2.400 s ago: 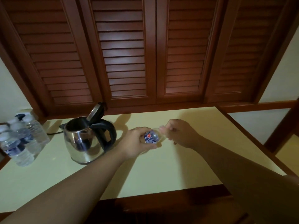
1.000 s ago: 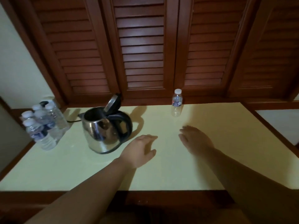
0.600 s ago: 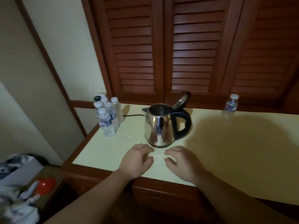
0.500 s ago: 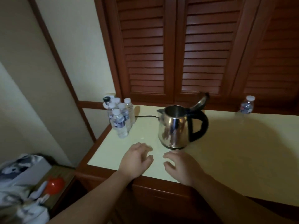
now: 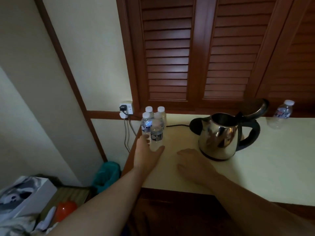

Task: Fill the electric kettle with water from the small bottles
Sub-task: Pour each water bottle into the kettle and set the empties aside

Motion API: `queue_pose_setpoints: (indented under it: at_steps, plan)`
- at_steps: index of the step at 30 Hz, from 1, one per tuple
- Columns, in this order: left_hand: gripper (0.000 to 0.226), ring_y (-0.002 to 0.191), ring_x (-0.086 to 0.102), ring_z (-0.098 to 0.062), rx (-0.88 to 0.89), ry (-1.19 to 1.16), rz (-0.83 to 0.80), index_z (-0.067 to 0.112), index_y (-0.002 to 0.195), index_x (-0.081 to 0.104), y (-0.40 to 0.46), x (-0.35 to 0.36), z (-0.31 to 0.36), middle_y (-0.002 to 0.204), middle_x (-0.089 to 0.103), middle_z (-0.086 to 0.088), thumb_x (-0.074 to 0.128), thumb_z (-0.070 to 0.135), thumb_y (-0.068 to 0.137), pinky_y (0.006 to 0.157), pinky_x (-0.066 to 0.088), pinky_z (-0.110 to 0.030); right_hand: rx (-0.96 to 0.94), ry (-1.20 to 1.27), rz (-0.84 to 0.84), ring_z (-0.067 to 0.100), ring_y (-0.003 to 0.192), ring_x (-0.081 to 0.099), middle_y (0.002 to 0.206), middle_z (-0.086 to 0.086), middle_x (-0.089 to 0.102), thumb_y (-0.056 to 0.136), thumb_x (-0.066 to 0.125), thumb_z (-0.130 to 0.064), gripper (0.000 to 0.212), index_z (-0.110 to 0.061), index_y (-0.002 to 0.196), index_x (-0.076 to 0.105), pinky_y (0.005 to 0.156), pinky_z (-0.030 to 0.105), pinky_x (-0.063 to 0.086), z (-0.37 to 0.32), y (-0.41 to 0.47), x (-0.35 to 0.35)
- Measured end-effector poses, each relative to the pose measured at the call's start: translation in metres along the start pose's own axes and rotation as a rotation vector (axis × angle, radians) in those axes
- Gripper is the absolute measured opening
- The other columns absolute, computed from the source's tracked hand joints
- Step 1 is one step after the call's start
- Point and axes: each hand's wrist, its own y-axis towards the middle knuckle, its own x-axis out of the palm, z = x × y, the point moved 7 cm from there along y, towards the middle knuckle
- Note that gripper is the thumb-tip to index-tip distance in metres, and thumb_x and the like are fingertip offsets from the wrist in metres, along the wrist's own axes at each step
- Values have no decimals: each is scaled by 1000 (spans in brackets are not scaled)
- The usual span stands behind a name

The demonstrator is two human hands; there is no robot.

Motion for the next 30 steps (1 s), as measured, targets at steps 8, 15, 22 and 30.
queue_pose_setpoints:
  at_steps: [8,15,22,30]
  plan:
    - [70,119,60,-16,-24,-188,0,25,137,51,17,24,16,133,63,3,87,42,79,99,51,-35,44,95,127,14,127,52,140,-4,59,101,61,-40,41,-22,138,59,111,32,41,8,-17,-30]
    - [52,94,63,-4,151,-135,-311,32,118,61,-4,60,38,106,67,17,87,50,76,74,48,-19,10,177,363,8,87,61,97,-7,65,100,61,-45,27,-21,109,67,79,30,52,1,-11,-82]
    - [51,88,59,3,188,-179,-424,34,118,67,-24,69,43,99,66,20,91,44,74,70,40,-14,71,96,316,7,69,58,75,-8,60,90,69,-62,43,-19,86,68,63,26,46,-3,7,-118]
    - [40,79,56,4,202,-166,-505,35,113,67,-24,66,46,89,62,21,88,39,79,65,38,-16,-68,-53,71,9,66,51,78,-4,57,95,68,-45,31,-18,81,62,59,30,40,-18,24,-121]
